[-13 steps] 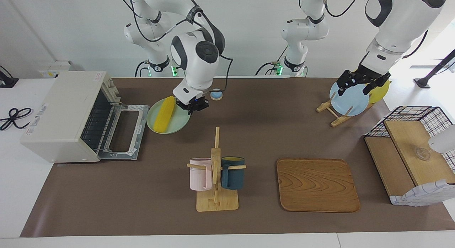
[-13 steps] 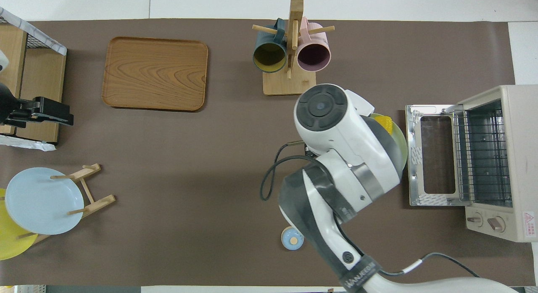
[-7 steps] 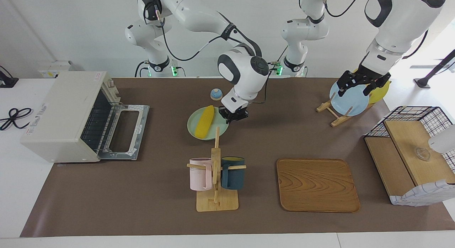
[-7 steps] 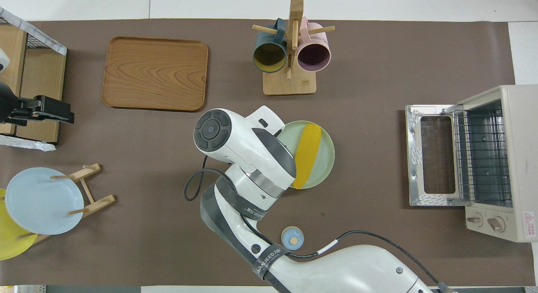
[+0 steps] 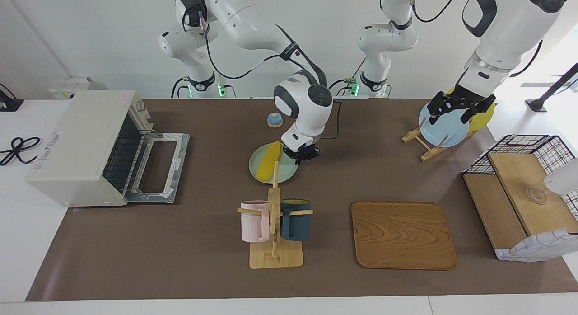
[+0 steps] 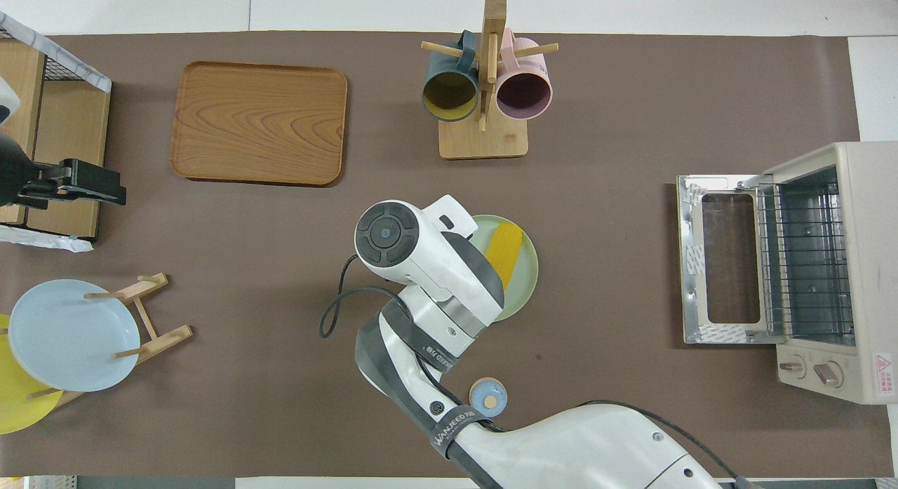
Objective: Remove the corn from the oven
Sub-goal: 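Pull the green plate out and set it mid-table with the right gripper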
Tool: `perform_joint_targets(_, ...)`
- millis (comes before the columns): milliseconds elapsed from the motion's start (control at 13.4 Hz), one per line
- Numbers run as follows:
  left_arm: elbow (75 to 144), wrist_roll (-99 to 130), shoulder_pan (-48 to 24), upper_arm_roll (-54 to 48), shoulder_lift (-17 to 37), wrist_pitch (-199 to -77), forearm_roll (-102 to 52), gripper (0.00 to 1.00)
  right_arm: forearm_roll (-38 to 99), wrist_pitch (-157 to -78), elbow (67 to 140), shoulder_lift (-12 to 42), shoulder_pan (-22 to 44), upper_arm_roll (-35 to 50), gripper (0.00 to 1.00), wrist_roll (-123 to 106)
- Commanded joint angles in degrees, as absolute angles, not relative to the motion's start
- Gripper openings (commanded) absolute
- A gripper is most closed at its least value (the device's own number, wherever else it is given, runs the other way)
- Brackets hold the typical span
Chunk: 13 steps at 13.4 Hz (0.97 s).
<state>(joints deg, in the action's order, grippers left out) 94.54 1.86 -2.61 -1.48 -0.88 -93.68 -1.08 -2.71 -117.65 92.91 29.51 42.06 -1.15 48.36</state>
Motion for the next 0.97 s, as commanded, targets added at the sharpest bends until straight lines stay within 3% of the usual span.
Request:
perform_joint_targets(0, 96.9, 1.8, -2.8, -1.5, -2.2, -95.8, -0.3, 1.00, -1.0, -120.2, 94.4, 27.7, 40.9, -0.1, 0.17, 49.5)
perform_joint_targets(75, 97.0, 1.9, -2.8, -1.5, -2.2, -96.0, -0.3, 1.00, -1.0, -120.1, 93.4, 27.6, 41.0, -0.1, 0.24, 49.4)
perform_joint_targets(149, 97.0, 1.9, -2.8, -1.5, -2.3, -96.0, -0.4, 1.00, -1.0, -120.1, 92.7, 27.2, 40.6, -0.1, 0.39, 49.0)
perform_joint_targets(224, 97.0, 1.9, -2.8, -1.5, -2.3, -96.0, -0.4, 1.00, -1.1, -119.8, 92.2, 26.6, 40.4, 0.0, 0.42, 49.0)
perform_joint_targets(373, 97.0, 1.8, -2.8, -1.6, -2.3, -96.1, -0.4, 1.00, -1.8, -114.1, 91.8, 22.8, 38.9, -0.5, 0.26, 43.8)
perform_joint_targets(447, 97.0, 1.8, -2.9, -1.6, -2.3, -96.1, -0.4, 1.00, -1.8, -109.6, 92.2, 19.8, 36.4, -0.5, 0.19, 38.3)
perform_joint_targets(522, 97.0, 1.8, -3.0, -1.6, -2.2, -96.2, -0.5, 1.00, -1.8, -105.4, 93.0, 16.2, 33.2, -0.5, 0.05, 34.4)
perform_joint_targets(596, 97.0, 1.8, -3.2, -1.7, -2.2, -96.4, -0.5, 1.00, -1.8, -101.6, 93.8, 13.5, 30.7, -0.5, 0.00, 32.3)
perform_joint_targets(745, 98.3, 2.3, -6.6, -1.7, -1.8, -98.2, -0.7, 1.00, -1.8, -94.3, 96.1, 9.2, 27.0, -0.5, 0.00, 30.6)
perform_joint_targets(894, 101.4, 4.9, -10.5, -1.7, -1.9, -101.9, -2.2, 1.00, -1.8, -92.3, 104.5, 4.9, 24.1, -0.5, 0.00, 29.2)
